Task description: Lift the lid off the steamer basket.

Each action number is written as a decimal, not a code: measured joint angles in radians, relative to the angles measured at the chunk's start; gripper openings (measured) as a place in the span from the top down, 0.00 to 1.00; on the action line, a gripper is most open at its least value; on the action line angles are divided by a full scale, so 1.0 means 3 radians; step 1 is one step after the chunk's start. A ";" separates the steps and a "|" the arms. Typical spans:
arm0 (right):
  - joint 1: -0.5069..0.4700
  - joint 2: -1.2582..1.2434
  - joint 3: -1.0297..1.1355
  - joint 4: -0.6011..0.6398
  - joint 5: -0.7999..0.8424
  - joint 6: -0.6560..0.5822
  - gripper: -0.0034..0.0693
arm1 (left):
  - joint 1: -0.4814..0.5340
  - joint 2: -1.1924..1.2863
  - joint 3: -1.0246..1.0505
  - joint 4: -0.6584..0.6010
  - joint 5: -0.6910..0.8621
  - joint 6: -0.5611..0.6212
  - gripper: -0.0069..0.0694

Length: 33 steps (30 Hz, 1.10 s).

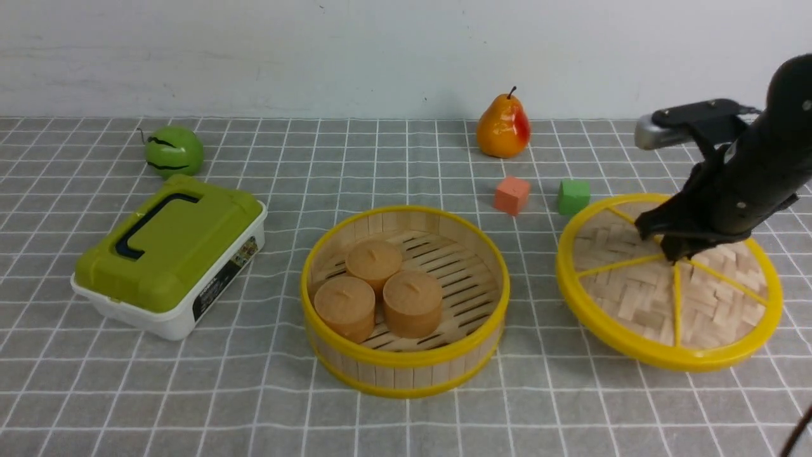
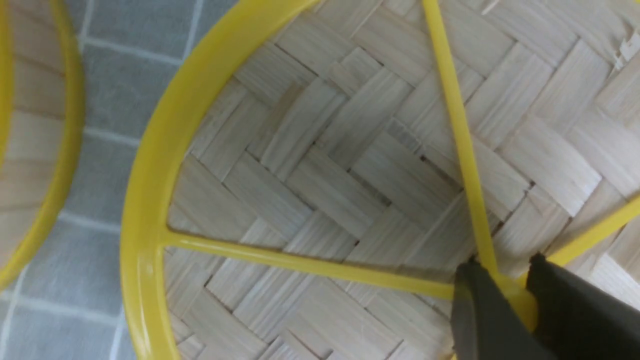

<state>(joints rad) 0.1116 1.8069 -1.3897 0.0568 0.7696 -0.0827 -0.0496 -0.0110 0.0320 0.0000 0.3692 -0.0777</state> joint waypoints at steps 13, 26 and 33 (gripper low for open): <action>0.0025 0.0361 -0.0063 0.0145 -0.0033 0.0000 0.51 | 0.0000 0.0000 0.0000 0.0000 0.0000 0.0000 0.60; 0.0025 -0.1306 0.0086 0.0592 0.0724 -0.0238 0.33 | 0.0000 0.0000 0.0000 0.0000 0.0000 0.0000 0.60; 0.0025 -0.2768 0.0837 0.0643 0.0699 -0.0393 0.76 | 0.0000 0.0000 0.0000 0.0000 0.0000 0.0000 0.60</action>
<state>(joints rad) 0.1191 0.9764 -1.1386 0.2498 0.9794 -0.2006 -0.0496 -0.0110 0.0320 0.0000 0.3692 -0.0777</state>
